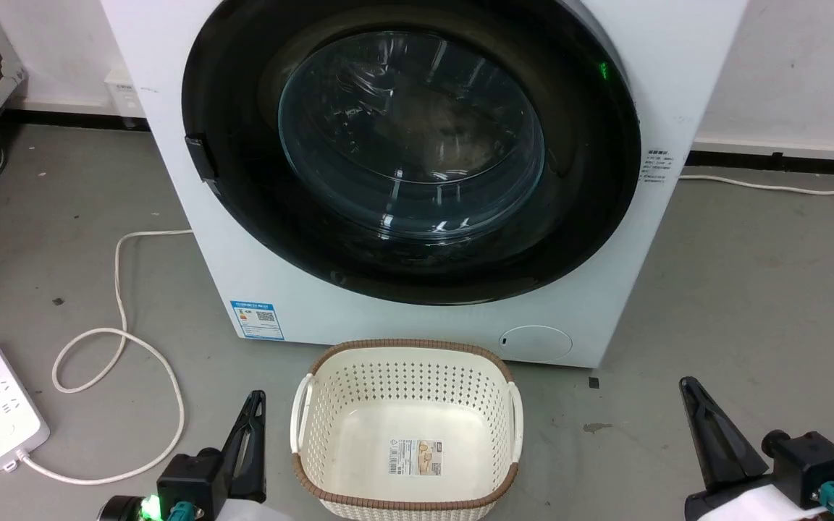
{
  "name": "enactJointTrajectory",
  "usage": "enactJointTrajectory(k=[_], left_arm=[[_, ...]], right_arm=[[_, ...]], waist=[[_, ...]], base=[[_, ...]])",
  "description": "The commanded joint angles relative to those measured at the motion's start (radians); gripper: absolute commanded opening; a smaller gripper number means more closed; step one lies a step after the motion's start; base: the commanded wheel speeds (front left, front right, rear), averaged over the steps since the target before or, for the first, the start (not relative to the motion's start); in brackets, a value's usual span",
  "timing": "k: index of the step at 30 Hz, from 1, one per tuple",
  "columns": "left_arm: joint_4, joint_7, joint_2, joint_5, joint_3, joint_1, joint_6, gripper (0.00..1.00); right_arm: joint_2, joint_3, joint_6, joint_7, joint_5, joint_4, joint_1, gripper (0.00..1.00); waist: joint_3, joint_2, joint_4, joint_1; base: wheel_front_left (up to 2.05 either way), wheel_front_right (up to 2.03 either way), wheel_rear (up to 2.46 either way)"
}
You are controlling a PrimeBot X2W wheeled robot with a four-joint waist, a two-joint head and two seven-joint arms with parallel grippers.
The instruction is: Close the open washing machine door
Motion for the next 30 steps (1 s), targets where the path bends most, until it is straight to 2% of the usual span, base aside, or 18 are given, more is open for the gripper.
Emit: enactJointTrajectory(k=[1,30], left_arm=[[-0.007,0.006,-0.004,0.007,0.005,-0.012,-0.004,0.0],[-0.027,0.065,-0.008,0.032,0.031,-0.029,-0.008,0.0]], right_arm=[[0.007,0.0,0.0,0.005,-0.009,-0.008,-0.013,0.0],[0.023,0.001,0.0,0.064,-0.035,-0.026,-0.026,0.0]], waist=[[0.0,-0.0001,0.0,0.0],[0.004,-0.0001,0.002,0.0]], base=[[0.0,0.0,0.0],[0.0,0.0,0.0]])
